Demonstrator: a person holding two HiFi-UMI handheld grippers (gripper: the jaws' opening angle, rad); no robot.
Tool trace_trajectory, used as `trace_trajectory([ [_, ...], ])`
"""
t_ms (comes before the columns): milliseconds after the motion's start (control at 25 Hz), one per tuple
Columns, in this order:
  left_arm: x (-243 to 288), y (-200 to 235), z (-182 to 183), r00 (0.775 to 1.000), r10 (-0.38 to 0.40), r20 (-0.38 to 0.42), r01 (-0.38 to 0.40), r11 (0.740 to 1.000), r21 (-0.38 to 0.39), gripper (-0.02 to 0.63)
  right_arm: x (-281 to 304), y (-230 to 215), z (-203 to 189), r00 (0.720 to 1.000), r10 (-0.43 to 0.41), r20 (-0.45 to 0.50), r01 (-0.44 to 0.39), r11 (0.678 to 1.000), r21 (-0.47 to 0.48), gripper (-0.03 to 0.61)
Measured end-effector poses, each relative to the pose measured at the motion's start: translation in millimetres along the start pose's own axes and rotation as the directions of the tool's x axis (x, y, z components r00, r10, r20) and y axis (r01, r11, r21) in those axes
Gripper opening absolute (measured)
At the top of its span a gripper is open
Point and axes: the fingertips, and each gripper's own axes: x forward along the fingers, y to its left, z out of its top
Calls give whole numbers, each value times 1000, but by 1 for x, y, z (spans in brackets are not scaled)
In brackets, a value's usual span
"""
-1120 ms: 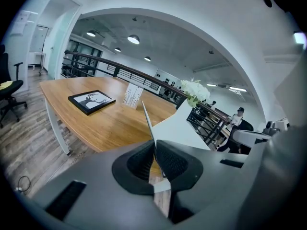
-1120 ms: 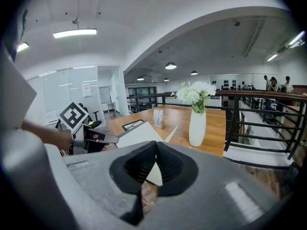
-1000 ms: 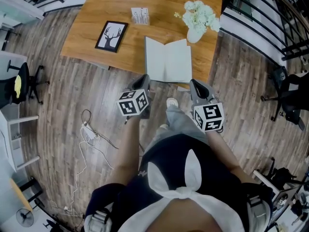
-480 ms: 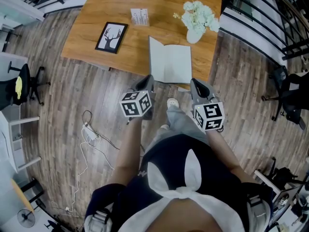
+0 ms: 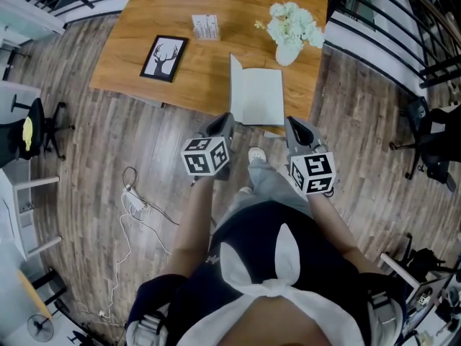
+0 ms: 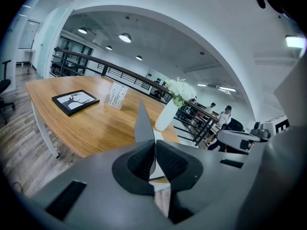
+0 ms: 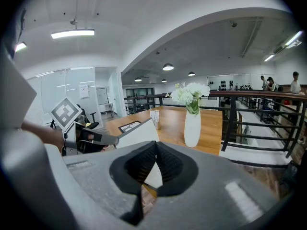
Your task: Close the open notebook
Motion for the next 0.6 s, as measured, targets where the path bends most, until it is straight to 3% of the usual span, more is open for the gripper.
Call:
trace_trajectory([
  [600,18,-23,-5,998,-55,-28,56,998,28,31,-4,-13,-3,1000,-20,3,20,1000,14,-2],
])
